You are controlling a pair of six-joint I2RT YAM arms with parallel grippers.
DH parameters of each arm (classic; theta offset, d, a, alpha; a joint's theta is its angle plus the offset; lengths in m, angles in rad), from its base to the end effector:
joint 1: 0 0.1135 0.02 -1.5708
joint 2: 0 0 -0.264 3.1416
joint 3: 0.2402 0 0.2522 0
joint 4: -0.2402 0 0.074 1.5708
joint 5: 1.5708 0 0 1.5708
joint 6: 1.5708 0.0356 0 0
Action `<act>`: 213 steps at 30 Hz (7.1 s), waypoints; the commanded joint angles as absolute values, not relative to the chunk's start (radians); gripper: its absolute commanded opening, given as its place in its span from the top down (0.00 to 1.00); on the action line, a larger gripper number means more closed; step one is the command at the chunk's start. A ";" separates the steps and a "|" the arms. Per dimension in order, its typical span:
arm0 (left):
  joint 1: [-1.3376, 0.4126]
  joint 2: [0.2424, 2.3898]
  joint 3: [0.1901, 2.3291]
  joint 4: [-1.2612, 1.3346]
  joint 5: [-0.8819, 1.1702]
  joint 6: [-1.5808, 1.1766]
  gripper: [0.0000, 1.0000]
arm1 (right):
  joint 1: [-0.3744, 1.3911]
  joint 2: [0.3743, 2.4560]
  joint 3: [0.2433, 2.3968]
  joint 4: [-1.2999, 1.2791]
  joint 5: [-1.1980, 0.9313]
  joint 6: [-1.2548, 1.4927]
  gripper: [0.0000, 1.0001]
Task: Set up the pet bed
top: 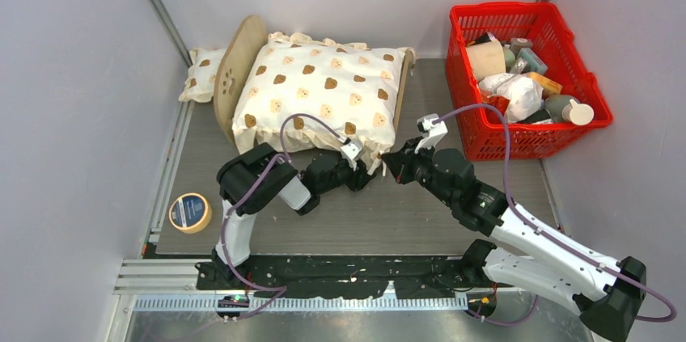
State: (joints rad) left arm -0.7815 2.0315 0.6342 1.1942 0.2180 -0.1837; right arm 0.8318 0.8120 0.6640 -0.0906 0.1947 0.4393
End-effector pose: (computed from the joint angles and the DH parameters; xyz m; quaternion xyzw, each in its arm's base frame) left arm 0.2397 -0.2487 0.0971 0.2926 0.7161 -0.3662 0.5172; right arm 0.1367 0.1397 0.3026 -0.0937 0.7792 0.3036 0.5403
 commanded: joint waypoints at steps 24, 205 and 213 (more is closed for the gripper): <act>-0.934 1.689 0.399 1.023 0.020 -0.400 1.00 | 0.827 0.670 0.543 -0.189 0.220 0.493 0.95; -1.137 1.489 0.269 1.074 -0.093 -0.721 1.00 | 0.985 1.148 0.310 0.244 0.321 0.854 0.59; -1.138 1.549 0.285 1.099 -0.091 -0.723 1.00 | 0.984 0.911 0.342 -0.009 0.412 0.870 0.52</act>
State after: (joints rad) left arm -1.1328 1.5333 0.2604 1.0321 -0.0925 -0.7265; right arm 0.9802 0.9585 0.3107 0.0887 0.3420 0.8448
